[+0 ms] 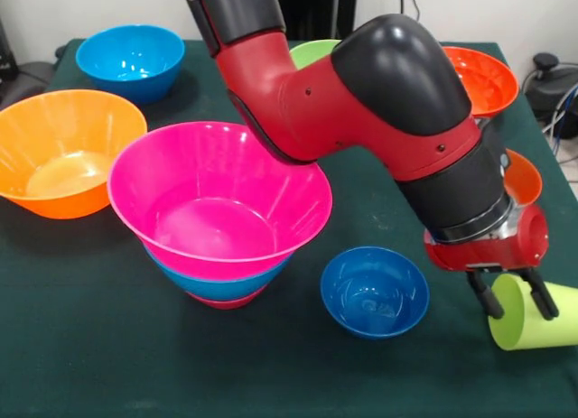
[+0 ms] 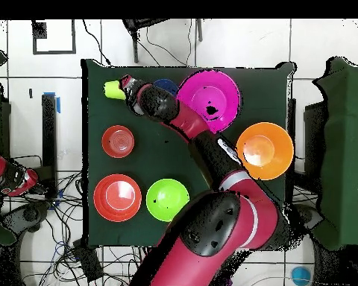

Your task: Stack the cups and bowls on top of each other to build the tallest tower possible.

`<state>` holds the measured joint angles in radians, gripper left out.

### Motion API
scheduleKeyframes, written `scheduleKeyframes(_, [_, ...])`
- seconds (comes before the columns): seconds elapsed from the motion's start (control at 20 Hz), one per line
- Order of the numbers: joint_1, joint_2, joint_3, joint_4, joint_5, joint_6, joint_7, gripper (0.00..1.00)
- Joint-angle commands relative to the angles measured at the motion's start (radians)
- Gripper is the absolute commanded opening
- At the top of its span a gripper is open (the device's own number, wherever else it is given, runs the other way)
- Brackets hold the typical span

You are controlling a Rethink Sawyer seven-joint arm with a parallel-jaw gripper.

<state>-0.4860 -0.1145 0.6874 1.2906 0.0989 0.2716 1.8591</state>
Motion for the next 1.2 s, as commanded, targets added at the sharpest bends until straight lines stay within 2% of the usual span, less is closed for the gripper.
scheduleKeyframes(0.05, [-0.004, 0.022, 0.044, 0.025, -0.086, 0.002, -0.037, 1.0])
scheduleKeyframes(0.55, [-0.008, 0.034, 0.06, 0.019, -0.114, 0.001, -0.025, 1.0])
scheduleKeyframes(0.95, [-0.035, 0.146, 0.12, -0.022, -0.121, 0.014, -0.076, 1.0])
scheduleKeyframes(1.2, [-0.04, 0.173, 0.132, -0.039, -0.126, 0.024, -0.086, 1.0])
